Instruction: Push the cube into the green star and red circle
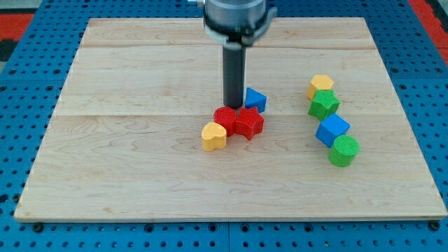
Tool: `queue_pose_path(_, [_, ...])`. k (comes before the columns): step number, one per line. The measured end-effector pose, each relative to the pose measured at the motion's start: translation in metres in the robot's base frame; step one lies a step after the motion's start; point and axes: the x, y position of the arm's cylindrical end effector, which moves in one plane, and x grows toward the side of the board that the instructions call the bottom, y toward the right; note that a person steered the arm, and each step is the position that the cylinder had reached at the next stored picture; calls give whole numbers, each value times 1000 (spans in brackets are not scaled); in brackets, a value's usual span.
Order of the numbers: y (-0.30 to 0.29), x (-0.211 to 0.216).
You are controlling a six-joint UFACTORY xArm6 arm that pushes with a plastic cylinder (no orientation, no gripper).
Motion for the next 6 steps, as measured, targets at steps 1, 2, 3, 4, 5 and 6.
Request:
queue_pose_path(1, [2,39])
queue_pose_path(2, [14,7])
queue_pose_path(3, [19,-23])
queue_pose_path(4, [22,-42])
queue_pose_path(5, [27,-74])
queue_pose_path(6, [13,-66])
